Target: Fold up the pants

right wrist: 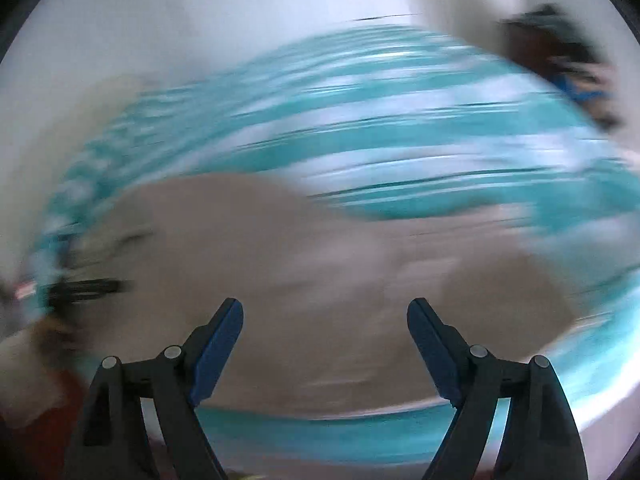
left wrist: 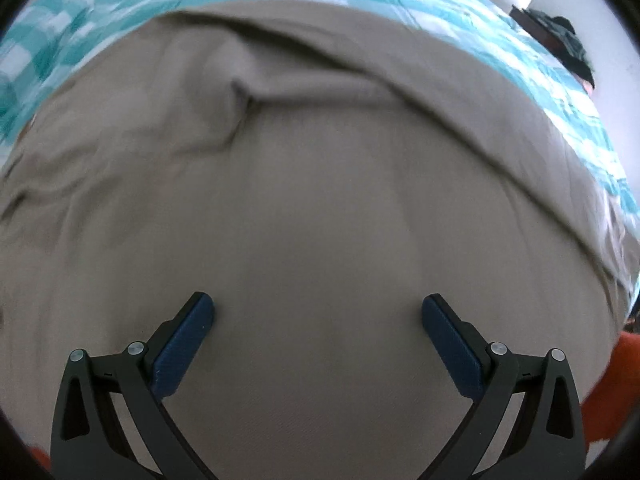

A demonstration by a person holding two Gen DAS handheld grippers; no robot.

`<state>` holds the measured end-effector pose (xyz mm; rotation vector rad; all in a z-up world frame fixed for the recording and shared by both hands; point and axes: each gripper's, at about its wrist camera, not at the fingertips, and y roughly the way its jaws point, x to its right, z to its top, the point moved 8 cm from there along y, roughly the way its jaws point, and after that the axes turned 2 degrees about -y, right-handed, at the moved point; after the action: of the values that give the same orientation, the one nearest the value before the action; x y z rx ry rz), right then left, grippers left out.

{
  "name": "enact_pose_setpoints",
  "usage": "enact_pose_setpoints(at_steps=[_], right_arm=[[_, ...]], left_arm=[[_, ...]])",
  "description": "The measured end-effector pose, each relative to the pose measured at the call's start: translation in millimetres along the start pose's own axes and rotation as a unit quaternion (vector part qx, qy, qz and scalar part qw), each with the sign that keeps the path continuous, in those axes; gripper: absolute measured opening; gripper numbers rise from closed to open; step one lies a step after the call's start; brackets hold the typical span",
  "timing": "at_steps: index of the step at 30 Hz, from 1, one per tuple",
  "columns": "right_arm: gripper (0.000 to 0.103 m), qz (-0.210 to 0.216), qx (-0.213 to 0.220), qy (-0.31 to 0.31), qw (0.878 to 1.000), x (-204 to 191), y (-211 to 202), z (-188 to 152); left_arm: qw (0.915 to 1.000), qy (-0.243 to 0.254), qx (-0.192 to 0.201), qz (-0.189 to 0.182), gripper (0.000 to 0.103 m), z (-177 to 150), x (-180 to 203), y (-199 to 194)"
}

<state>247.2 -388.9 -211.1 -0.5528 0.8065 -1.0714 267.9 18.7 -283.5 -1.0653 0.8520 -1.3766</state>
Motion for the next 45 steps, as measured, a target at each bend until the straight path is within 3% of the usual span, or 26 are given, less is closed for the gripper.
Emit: enact_pose_setpoints(at_steps=[3,4,6,8,11,15,21,24,27,30,31,37,39,40,41,43,45], right_arm=[[0.084,0.124,-0.02,-0.009,0.992,-90,36,-22],[0.084,0.132,-0.026,-0.011,0.991,-106,49,-29],[0.084,0.117,-0.047,-0.016,0.992,-121,80,-43],[0.084,0.072,-0.071,-0.029,0.994,-127,100,-63],[0.084,0.062,-0.051,-0.066,0.995,-132,104,-69],[0.084,0.074,-0.049,-0.049,0.995,-112,113,-58],[0.084,0.061,-0.041,-0.061,0.995,-112,118,-59],[0.084,0.057,-0.044,-0.033,0.997,-113,110,-54],[0.084,0.111,-0.015,0.039,0.993,-105,92,-41],[0.068,0.064,-0.016,0.101,0.993,-55,92,-36],[0.054,0.058,-0.009,0.134,0.989,-36,90,-35],[0.052,0.042,0.052,0.26,0.963,11,71,-22],[0.043,0.031,0.067,0.312,0.947,24,74,-20],[0.028,0.013,0.067,0.332,0.941,31,76,-20],[0.01,-0.011,0.065,0.348,0.935,39,78,-21],[0.006,-0.019,0.065,0.363,0.929,46,77,-16],[0.005,0.009,0.082,0.348,0.934,39,65,2]], left_arm=[[1.0,0.0,0.005,0.002,0.103,-21,0,-5],[0.9999,0.003,0.014,0.006,0.103,-27,1,-6],[0.9995,0.008,0.026,0.014,0.103,-32,2,-6],[0.999,0.015,0.035,0.024,0.103,-35,3,-6],[0.9987,0.012,0.044,0.022,0.103,-37,3,-6],[0.998,0.014,0.058,0.021,0.103,-39,5,-7],[0.9972,0.021,0.07,0.013,0.102,-47,3,-7],[0.9972,0.024,0.071,0.002,0.102,-51,-1,-9],[0.9967,0.027,0.076,-0.005,0.103,-55,-4,-11],[0.9967,0.027,0.076,-0.003,0.102,-53,-1,-11],[0.9968,0.027,0.075,-0.003,0.103,-51,-1,-11],[0.9964,0.025,0.081,-0.004,0.102,-50,0,-11],[0.9971,0.026,0.071,-0.005,0.102,-50,0,-12],[0.9979,0.026,0.058,-0.007,0.102,-48,0,-13],[0.9987,0.023,0.043,-0.013,0.101,-46,-1,-17],[0.9978,-0.001,0.041,-0.051,0.101,-31,-6,-33],[0.9912,-0.046,0.08,-0.095,0.101,4,-23,-62]])
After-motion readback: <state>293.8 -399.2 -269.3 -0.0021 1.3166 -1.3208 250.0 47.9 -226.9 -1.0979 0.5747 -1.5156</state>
